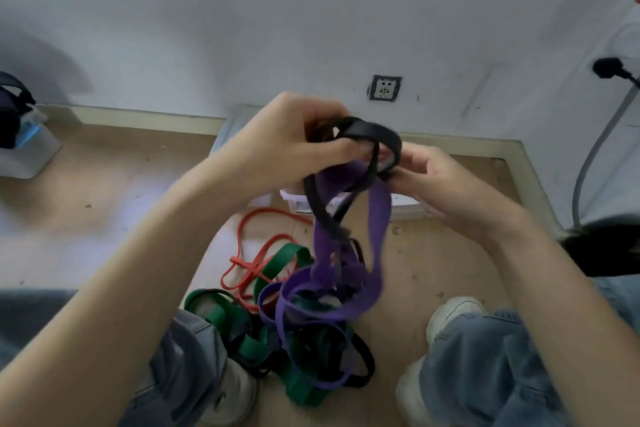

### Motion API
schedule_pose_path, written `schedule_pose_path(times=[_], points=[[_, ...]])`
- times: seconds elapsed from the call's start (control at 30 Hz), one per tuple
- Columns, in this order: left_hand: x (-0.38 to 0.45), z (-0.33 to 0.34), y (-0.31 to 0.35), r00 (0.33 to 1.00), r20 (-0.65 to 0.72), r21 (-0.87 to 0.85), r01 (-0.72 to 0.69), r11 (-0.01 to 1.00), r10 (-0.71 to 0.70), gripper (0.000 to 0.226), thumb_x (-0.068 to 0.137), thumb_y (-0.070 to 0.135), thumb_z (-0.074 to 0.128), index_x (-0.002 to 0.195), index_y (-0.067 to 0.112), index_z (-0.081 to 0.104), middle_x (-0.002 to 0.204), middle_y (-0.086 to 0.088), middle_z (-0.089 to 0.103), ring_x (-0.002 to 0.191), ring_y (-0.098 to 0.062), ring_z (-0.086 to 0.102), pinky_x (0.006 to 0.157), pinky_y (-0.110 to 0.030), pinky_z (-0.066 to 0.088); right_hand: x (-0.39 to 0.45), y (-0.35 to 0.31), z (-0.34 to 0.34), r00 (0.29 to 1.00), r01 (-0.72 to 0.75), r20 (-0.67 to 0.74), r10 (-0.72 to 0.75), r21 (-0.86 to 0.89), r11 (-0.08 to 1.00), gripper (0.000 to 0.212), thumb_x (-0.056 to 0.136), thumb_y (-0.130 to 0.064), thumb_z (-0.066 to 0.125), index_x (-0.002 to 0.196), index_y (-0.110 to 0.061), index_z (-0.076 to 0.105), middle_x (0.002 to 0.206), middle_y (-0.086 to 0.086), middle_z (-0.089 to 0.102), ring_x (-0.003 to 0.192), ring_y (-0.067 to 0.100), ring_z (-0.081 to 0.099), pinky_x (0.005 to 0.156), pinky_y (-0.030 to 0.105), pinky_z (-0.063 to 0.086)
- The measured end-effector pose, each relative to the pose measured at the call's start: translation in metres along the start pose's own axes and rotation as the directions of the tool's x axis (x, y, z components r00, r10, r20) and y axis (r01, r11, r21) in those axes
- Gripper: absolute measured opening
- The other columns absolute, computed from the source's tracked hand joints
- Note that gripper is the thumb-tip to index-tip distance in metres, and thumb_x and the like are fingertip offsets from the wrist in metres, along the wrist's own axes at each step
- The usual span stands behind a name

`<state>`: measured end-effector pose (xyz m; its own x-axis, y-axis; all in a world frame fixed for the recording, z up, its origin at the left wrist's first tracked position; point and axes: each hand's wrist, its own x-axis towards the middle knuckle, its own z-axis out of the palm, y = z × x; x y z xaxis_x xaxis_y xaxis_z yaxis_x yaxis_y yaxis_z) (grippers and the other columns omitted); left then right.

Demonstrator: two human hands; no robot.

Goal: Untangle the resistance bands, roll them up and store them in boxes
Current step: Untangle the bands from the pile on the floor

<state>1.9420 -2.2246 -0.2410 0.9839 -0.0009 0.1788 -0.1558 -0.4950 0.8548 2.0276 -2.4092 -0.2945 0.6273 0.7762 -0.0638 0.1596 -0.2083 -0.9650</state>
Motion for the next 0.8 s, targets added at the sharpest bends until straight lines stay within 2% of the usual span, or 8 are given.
schedule_pose_path(times=[0.1,0.23,0.4,0.47,0.53,0.6,0.7,0.8], points=[[0.0,0.005,-0.003,0.996,-0.055,-0.035,0.075,0.997,-0.077,0.014,0.081,0.019,0.068,0.076,0.006,0.068,0.067,-0.014,0.059,0.064,-0.027,0.053,0.066,-0.035,0.043,-0.003,-0.007,0.006,0.977,0.074,0.181,-0.111,0.197,0.978,0.044,0.085,-0.004,0.055,0.122,-0.028,0.06,0.117,0.003,0.067,0.113,0.02,0.06,0.095,0.037,0.049],[-0.006,0.004,-0.015,0.988,-0.019,-0.155,0.151,0.976,-0.156,0.009,0.079,0.02,0.069,0.072,0.015,0.068,0.064,0.002,0.066,0.072,-0.018,0.069,0.073,-0.03,0.058,-0.007,-0.008,0.004,0.967,-0.008,0.252,-0.041,0.191,0.982,0.038,0.083,-0.01,0.054,0.12,-0.018,0.061,0.118,0.007,0.065,0.113,0.024,0.06,0.093,0.036,0.049],[-0.007,0.015,-0.036,0.992,0.014,0.068,0.124,0.99,-0.125,0.023,0.082,0.026,0.064,0.078,0.004,0.065,0.065,-0.008,0.059,0.061,-0.012,0.053,0.057,-0.032,0.047,-0.003,-0.016,0.009,0.992,0.11,-0.059,-0.11,-0.013,0.994,0.022,0.071,-0.033,0.072,0.082,-0.014,0.071,0.096,-0.009,0.063,0.094,0.004,0.061,0.091,0.026,0.046],[-0.011,0.025,-0.047,0.981,0.097,0.002,0.171,0.985,-0.17,0.021,0.089,0.021,0.057,0.093,0.002,0.064,0.079,-0.01,0.061,0.073,-0.016,0.055,0.075,-0.046,0.05,-0.002,-0.016,0.011,0.98,0.155,-0.131,-0.147,0.056,0.986,0.012,0.07,-0.026,0.069,0.076,-0.016,0.068,0.083,-0.014,0.06,0.077,-0.002,0.06,0.072,0.011,0.046],[-0.017,0.034,-0.057,0.957,0.222,-0.205,0.232,0.951,-0.185,0.023,0.091,0.018,0.056,0.112,0.01,0.059,0.1,-0.005,0.067,0.091,-0.013,0.063,0.087,-0.041,0.05,-0.002,-0.011,0.014,0.981,0.143,-0.141,-0.131,0.074,0.987,0.003,0.078,-0.015,0.067,0.078,-0.016,0.064,0.073,-0.014,0.064,0.069,-0.001,0.06,0.064,0.009,0.046],[-0.021,0.037,-0.067,0.935,0.302,-0.385,0.298,0.873,-0.186,0.05,0.084,0.022,0.067,0.129,0.024,0.046,0.123,0.002,0.06,0.106,-0.015,0.064,0.093,-0.037,0.051,-0.001,-0.006,0.012,0.97,0.153,-0.215,-0.11,0.194,0.969,0.005,0.08,-0.01,0.063,0.08,-0.014,0.061,0.069,-0.009,0.065,0.065,0.002,0.06,0.064,0.012,0.048],[-0.023,0.048,-0.074,0.921,0.293,-0.344,0.352,0.87,-0.257,0.077,0.075,0.02,0.076,0.138,0.03,0.033,0.134,0.001,0.048,0.107,-0.014,0.063,0.093,-0.035,0.051,0.002,-0.008,0.005,0.949,0.236,-0.306,-0.078,0.525,0.818,0.003,0.077,-0.016,0.06,0.078,-0.014,0.057,0.071,-0.003,0.063,0.062,0.008,0.059,0.06,0.019,0.05],[-0.028,0.065,-0.078,0.884,0.376,-0.112,0.342,0.933,-0.279,0.038,0.086,0.007,0.062,0.123,0.007,0.051,0.115,-0.01,0.063,0.095,-0.011,0.062,0.085,-0.02,0.05,0.004,-0.01,0.007,0.946,0.292,-0.293,-0.135,0.602,0.743,0.008,0.079,-0.018,0.06,0.082,-0.013,0.055,0.075,0.0,0.066,0.064,0.011,0.061,0.063,0.021,0.052]])
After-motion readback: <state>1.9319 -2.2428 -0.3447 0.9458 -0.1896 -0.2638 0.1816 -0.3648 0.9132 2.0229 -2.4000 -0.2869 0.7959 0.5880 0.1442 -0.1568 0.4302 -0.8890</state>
